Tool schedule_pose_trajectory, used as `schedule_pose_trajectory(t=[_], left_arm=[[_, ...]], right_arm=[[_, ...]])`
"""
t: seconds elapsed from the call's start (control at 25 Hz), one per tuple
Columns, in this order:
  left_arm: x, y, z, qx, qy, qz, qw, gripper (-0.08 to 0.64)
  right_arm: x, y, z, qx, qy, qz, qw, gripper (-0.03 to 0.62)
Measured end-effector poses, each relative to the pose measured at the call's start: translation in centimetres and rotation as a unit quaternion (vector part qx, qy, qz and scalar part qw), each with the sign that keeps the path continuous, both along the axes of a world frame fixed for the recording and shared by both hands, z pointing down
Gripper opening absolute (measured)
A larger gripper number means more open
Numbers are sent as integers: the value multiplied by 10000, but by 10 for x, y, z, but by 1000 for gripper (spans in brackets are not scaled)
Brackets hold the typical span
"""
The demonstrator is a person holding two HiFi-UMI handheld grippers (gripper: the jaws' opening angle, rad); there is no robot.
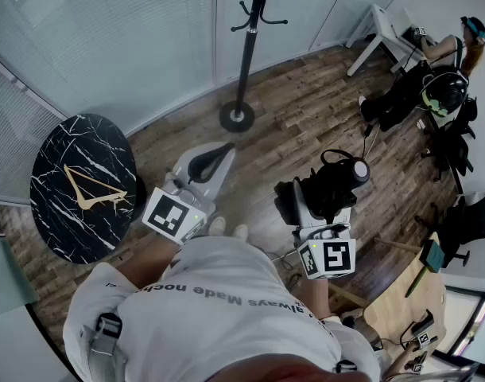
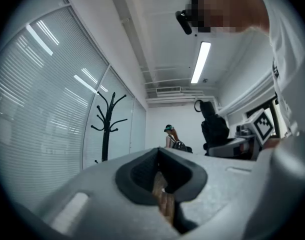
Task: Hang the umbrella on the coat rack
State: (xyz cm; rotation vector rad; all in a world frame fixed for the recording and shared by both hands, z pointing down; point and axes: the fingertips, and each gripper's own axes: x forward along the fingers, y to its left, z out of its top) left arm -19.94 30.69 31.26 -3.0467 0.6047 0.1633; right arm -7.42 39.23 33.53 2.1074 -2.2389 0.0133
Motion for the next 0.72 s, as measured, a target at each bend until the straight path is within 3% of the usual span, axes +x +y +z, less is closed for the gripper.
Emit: schedule_pose_trajectory(t=[0.4, 0.72], left_arm=[[-12, -14, 2, -143, 89, 141, 9998, 4], [-40, -39, 15, -274, 162, 196, 9993, 5]], right_arm=[[-14, -18, -6, 59, -240, -70, 9997, 258], [-31, -47, -1, -40, -87, 100, 9999, 258]])
